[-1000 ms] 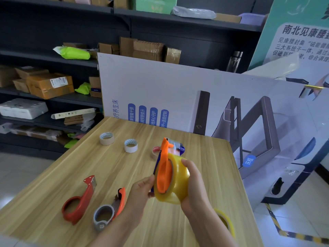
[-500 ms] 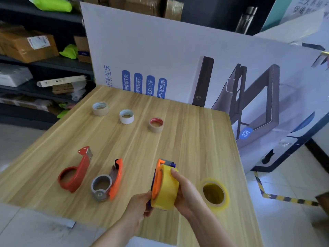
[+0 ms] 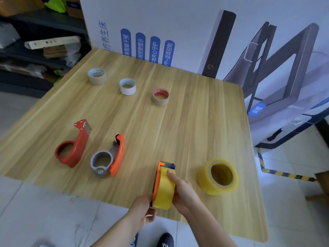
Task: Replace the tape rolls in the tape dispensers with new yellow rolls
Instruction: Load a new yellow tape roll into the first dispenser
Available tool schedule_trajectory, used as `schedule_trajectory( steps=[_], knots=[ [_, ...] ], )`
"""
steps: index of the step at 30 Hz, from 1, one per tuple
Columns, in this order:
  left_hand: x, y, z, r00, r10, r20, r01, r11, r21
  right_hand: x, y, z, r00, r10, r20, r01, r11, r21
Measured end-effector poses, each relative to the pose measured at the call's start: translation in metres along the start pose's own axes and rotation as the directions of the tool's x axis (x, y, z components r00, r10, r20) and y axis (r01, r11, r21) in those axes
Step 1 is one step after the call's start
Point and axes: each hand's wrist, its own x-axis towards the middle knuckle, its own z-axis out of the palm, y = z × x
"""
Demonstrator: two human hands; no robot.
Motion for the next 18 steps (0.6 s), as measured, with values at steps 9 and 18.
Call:
schedule_trajectory(
  steps=[9, 18],
  knots=[
    [0.004, 0.007, -0.01, 0.995, -0.085, 0.061, 0.056, 0.926, 0.373, 0.017, 0.012, -0.005, 0.998, 0.041, 0.04, -0.04, 0.999, -0.023],
    [-0.015, 0.049, -0.017, 0.851, 0.473, 0.229, -0.523, 0.728, 0.444, 0.017, 0.014, -0.007, 1.0, -0.022, 0.014, 0.024, 0.983, -0.184]
  ],
)
